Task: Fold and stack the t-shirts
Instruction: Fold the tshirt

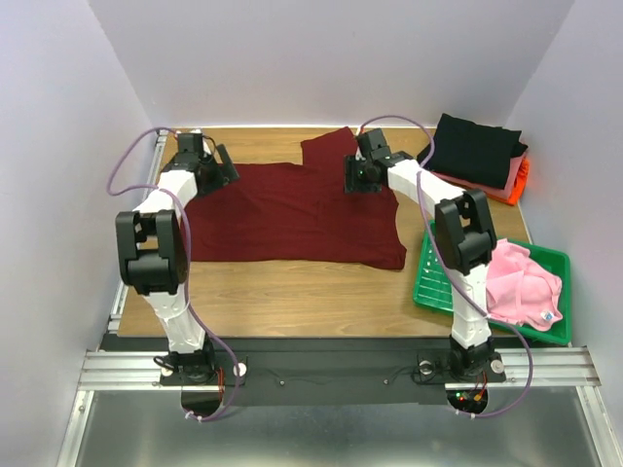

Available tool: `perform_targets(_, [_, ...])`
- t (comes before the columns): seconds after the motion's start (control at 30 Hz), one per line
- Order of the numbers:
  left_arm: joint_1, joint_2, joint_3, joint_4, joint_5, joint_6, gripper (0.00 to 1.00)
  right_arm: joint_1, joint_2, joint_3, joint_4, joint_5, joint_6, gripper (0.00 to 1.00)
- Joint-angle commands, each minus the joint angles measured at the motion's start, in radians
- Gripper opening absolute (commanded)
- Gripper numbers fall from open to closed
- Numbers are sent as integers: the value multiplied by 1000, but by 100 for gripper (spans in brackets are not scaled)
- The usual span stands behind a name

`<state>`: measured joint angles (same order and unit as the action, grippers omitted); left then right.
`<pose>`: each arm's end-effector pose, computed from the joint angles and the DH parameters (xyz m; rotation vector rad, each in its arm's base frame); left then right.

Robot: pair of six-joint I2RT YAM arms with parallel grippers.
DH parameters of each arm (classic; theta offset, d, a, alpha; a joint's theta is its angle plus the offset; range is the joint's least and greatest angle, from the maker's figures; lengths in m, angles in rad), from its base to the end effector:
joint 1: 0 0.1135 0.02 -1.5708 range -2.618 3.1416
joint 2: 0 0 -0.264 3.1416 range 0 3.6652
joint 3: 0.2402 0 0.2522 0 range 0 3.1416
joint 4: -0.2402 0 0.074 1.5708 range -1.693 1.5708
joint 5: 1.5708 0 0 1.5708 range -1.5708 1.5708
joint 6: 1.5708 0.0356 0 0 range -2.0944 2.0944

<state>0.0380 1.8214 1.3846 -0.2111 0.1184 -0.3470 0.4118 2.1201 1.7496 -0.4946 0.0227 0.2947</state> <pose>0.4199 0.0118 0.2540 -0.3620 2.2005 -0.3011 0.4393 0.1910 0.2225 -0.1335 2.4531 0.2868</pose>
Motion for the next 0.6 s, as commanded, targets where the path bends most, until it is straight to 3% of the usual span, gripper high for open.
perform_targets(0.0, [-15,53,-25,58,55,-4,98,-7,63,5,57,22,-19,59])
perform_targets(0.27, [-15,84,-162,95,58,16,99,-7,49,-137,96,14,15,59])
perform_targets(0.57, [-16,16,-288,49,-23,16,99,-5,-67,-359,93,-18,63,59])
